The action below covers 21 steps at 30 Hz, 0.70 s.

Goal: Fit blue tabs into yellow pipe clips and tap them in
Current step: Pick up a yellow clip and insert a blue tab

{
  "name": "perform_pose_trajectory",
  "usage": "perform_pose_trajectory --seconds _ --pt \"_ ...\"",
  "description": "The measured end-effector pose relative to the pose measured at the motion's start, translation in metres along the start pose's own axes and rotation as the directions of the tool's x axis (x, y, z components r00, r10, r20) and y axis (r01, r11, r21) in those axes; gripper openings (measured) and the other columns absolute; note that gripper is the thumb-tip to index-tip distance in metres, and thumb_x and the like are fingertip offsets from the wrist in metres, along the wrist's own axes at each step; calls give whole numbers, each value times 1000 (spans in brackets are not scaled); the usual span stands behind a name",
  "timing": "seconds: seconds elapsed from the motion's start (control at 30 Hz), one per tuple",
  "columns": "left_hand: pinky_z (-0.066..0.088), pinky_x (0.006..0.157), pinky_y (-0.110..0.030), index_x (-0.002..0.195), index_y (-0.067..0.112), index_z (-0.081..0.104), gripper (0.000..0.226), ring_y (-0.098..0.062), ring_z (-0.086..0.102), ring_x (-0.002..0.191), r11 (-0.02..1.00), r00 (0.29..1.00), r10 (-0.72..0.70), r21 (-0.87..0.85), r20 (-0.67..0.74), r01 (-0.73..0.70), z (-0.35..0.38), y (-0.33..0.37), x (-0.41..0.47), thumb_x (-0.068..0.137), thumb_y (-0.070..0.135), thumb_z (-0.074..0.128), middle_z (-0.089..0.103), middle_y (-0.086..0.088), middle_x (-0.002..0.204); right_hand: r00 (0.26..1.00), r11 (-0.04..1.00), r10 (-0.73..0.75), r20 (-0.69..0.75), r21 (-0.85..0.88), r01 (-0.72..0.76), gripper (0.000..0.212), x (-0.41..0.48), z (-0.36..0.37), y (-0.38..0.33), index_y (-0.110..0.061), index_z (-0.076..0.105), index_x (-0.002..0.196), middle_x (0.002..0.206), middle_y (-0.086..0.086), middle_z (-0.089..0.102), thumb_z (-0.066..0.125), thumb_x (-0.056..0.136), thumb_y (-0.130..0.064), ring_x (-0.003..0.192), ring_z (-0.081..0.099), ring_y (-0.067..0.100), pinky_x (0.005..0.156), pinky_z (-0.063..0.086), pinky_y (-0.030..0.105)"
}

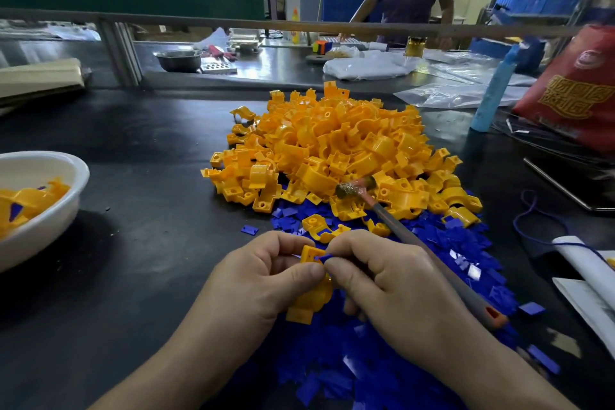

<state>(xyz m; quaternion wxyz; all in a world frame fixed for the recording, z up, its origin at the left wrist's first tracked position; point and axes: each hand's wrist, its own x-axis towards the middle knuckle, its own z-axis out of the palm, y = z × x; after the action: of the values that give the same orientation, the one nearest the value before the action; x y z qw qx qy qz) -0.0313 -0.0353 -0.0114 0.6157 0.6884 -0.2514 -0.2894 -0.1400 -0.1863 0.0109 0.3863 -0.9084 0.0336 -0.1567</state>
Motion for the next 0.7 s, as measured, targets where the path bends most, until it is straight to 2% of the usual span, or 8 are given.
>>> perform_pose_trajectory --seconds 0.17,0.3,0.4,0.5,0.57,0.63,0.7 --pt "53 56 -16 100 23 71 48 -14 74 76 999 1000 -2 -47 1 3 1 2 -1 57 45 72 77 -2 88 994 992 -106 -21 -74 105 15 0 4 -2 -34 63 103 88 -17 61 54 94 -26 88 60 5 71 52 21" --pt "54 58 -20 88 33 74 35 -18 74 77 998 1000 4 -68 13 -3 1 3 -2 57 49 71 77 -5 88 995 995 -94 -40 -26 93 12 0 5 -1 -36 61 99 88 -16 63 57 93 -27 86 61 5 69 53 22" --pt "54 59 -21 88 34 74 34 -17 73 75 998 1000 3 -62 29 -1 2 3 -2 58 49 69 76 -5 88 994 996 -89 -67 -8 89 12 0 4 0 -35 65 97 88 -16 64 61 91 -26 88 62 5 70 53 21" --pt "55 66 -26 92 36 73 35 -21 72 82 999 999 6 -39 42 -4 2 4 -3 62 51 66 76 -5 91 994 997 -80 -80 -12 79 12 1 4 0 -35 67 97 90 -15 63 64 89 -27 91 61 6 73 52 23" --pt "52 58 -19 90 36 74 29 -14 70 71 999 999 5 -41 35 -4 2 4 -4 65 48 65 76 -4 86 996 999 -37 -78 -10 36 14 1 5 0 -40 64 99 91 -15 60 63 88 -32 92 59 5 74 51 23" --pt "48 50 -15 87 36 74 26 -8 67 61 999 1000 -1 -47 29 2 2 4 -4 66 46 62 75 -6 81 997 996 53 -60 77 -48 17 0 6 1 -46 60 101 93 -16 60 62 87 -36 87 60 4 71 52 18" --pt "50 53 -16 88 37 74 28 -12 70 66 999 999 4 -35 40 -2 3 4 -5 66 49 61 76 -7 85 991 966 135 -20 223 -127 14 1 5 0 -44 61 97 91 -15 64 60 87 -35 77 65 6 63 53 15"
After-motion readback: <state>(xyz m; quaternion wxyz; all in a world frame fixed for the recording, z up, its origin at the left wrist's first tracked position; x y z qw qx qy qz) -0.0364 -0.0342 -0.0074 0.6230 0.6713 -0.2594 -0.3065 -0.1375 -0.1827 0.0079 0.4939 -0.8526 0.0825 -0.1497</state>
